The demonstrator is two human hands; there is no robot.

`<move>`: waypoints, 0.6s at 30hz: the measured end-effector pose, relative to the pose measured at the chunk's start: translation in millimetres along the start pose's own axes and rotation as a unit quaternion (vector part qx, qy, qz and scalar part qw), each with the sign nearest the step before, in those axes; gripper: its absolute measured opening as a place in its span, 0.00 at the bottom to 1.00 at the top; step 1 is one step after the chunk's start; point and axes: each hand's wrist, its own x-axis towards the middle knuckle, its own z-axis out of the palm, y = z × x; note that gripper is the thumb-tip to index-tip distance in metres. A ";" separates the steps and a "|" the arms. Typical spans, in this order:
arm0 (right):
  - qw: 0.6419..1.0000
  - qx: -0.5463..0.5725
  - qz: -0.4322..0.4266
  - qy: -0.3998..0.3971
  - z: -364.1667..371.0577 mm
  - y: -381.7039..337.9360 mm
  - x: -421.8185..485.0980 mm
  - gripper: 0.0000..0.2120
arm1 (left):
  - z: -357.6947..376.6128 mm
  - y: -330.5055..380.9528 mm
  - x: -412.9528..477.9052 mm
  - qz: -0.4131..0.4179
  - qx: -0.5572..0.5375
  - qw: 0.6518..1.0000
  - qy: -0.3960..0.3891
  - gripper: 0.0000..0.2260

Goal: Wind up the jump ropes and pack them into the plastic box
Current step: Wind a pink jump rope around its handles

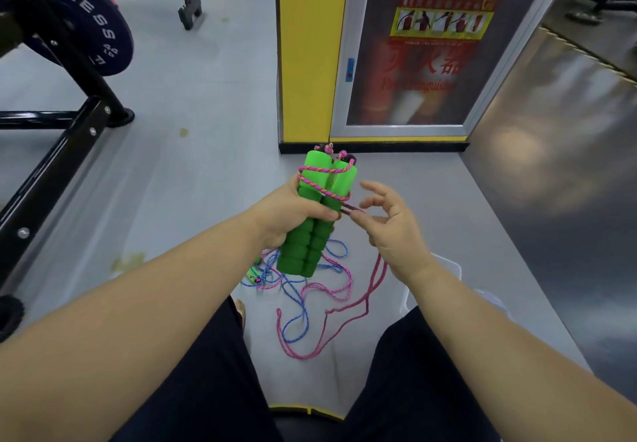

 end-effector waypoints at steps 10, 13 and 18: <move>0.934 -0.321 0.052 -0.148 -5.1 7.7 -2.0 0.14 | -9.2 5.2 -0.4 0.007 0.057 0.998 0.030 0.19; 0.910 -0.356 0.086 -0.194 -8.2 13.4 0.5 0.14 | -10.0 0.9 -1.7 -0.003 0.100 0.995 0.027 0.23; 0.904 -0.378 0.088 -0.180 -14.5 -0.1 5.7 0.16 | -10.8 3.1 -5.4 0.022 0.243 0.970 0.007 0.27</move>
